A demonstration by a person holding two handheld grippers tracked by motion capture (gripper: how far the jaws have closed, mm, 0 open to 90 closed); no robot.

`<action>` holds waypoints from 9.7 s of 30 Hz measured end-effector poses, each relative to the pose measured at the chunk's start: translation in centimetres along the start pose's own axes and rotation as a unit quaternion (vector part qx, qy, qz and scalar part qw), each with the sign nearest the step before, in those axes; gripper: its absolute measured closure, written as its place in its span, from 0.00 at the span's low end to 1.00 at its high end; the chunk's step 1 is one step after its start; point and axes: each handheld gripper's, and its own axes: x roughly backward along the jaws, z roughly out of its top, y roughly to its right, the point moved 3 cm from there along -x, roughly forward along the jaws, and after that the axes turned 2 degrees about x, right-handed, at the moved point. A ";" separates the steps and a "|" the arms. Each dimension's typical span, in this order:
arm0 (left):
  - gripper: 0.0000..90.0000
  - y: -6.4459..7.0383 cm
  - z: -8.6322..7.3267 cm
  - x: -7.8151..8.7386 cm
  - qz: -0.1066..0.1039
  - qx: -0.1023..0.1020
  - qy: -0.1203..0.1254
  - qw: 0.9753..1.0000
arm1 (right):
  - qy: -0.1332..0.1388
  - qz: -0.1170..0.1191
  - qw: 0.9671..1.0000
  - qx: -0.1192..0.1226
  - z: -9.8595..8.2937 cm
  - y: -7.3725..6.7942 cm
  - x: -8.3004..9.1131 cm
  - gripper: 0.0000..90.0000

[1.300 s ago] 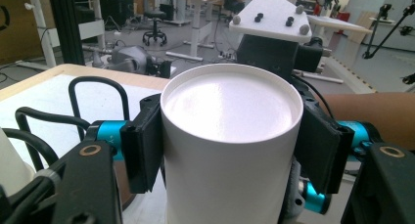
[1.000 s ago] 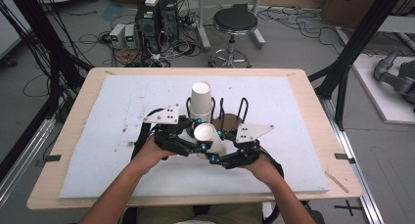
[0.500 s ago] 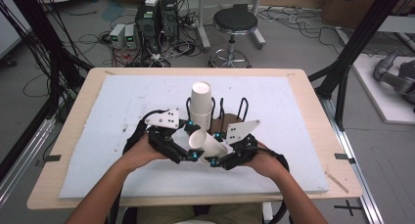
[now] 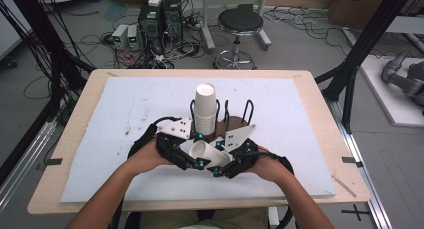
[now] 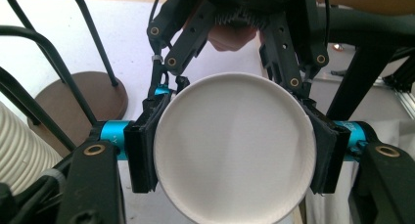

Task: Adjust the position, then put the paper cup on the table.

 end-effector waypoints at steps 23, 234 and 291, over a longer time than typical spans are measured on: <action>0.40 -0.7 -1.3 1.8 -0.011 0.042 0.220 0.974 | 0.217 -0.031 0.971 -0.098 -1.4 0.4 2.8 0.20; 0.37 -15.7 -13.0 8.8 0.343 0.208 0.120 0.908 | 0.117 -0.244 0.952 -0.145 -6.0 1.9 9.1 0.24; 0.19 -4.2 -8.6 14.6 0.332 0.149 0.250 0.897 | 0.114 -0.260 0.947 -0.148 -6.6 2.0 10.0 0.24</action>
